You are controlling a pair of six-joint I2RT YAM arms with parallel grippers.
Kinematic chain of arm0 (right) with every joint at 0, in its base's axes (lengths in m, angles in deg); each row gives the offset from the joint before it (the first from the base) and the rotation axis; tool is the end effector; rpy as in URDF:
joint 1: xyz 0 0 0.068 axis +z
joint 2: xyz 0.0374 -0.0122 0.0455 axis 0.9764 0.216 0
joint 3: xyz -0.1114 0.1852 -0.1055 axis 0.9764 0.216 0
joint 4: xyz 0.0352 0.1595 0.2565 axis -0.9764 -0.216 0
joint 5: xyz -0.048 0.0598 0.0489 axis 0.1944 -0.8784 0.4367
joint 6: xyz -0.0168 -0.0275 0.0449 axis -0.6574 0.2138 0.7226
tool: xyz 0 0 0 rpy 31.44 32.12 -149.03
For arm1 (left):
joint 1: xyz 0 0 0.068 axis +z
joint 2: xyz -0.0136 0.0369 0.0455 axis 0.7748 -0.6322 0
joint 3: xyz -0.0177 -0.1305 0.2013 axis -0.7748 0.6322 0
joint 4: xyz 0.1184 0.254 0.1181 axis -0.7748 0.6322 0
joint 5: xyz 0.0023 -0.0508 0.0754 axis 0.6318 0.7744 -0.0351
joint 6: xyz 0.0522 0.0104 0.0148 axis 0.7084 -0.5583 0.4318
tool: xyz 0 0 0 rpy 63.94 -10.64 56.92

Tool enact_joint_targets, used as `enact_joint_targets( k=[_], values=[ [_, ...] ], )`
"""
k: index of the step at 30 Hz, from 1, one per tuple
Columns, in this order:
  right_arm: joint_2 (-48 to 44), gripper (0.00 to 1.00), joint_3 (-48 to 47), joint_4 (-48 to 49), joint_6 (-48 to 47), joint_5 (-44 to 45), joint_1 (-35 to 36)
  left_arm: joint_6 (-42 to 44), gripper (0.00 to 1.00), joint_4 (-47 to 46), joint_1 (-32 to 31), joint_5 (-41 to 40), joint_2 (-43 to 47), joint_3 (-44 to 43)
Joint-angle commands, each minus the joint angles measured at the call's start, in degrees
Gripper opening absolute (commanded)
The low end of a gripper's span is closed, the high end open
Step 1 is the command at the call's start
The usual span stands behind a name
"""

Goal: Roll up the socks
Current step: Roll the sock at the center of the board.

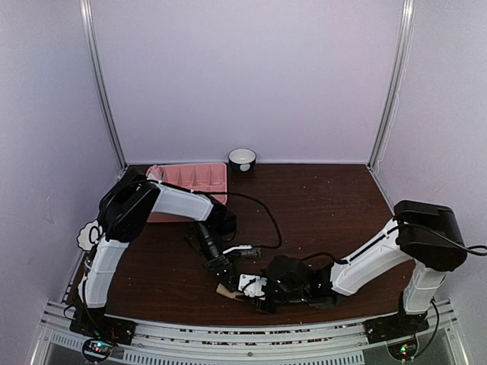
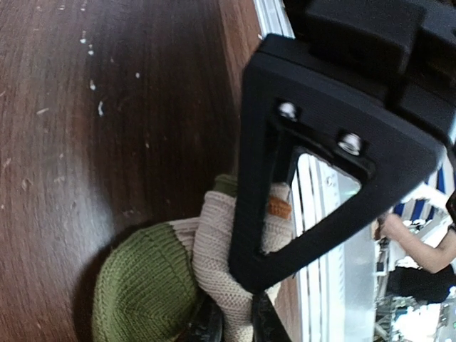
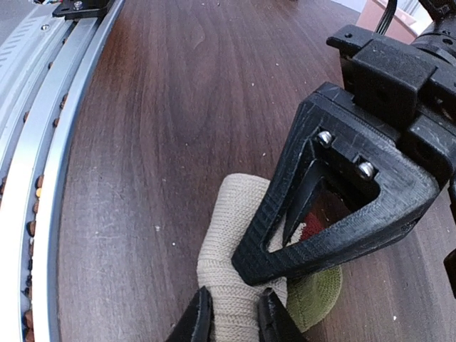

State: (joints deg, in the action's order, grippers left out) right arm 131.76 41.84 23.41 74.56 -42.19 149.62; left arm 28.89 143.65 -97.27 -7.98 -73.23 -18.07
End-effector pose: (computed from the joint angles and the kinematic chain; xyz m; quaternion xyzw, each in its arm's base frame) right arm 0.1027 0.3300 0.0354 -0.6244 0.6248 0.2615 0.3889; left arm 0.2519 -0.3107 0.0350 -0.5491 -0.6760 0.4598 0.1736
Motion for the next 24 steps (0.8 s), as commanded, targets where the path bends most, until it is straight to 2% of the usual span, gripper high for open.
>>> enact_joint_targets(
  k=[1, 4, 7, 10, 12, 14, 22, 24],
  values=[
    [5.1, 0.23, 2.0, -7.6, 4.8, -0.3, -1.2, 4.0, 0.15, -4.5, -0.8, -10.7, -0.6, 2.5],
    [6.5, 0.15, 2.0, -8.2, 7.5, -2.2, -1.2, 3.7, 0.2, -5.7, -0.9, -11.6, 0.0, 2.5],
    [8.2, 0.06, 1.4, -9.7, 11.4, -4.2, -1.7, 1.9, 0.27, -10.4, -0.4, -14.1, 4.8, 5.3],
    [9.3, 0.02, 1.7, -10.5, 15.1, -6.3, -2.0, -0.2, 0.53, -15.8, 1.4, -16.3, 12.0, 8.8],
    [9.4, 0.01, 2.2, -10.5, 17.5, -7.3, -2.1, -1.8, 0.95, -18.6, 3.0, -18.0, 16.6, 10.3],
    [9.4, 0.01, 2.9, -10.3, 19.7, -8.6, -2.3, -3.7, 0.98, -22.3, 4.3, -20.5, 21.1, 12.2],
    [9.3, 0.0, 4.5, -6.9, 28.1, -15.6, -5.2, -9.4, 0.98, -34.1, 5.2, -38.8, 36.6, 19.6],
    [9.5, 0.0, 5.1, -4.0, 30.3, -18.5, -6.5, -15.9, 0.98, -38.2, 7.6, -42.1, 37.3, 22.0]
  ],
)
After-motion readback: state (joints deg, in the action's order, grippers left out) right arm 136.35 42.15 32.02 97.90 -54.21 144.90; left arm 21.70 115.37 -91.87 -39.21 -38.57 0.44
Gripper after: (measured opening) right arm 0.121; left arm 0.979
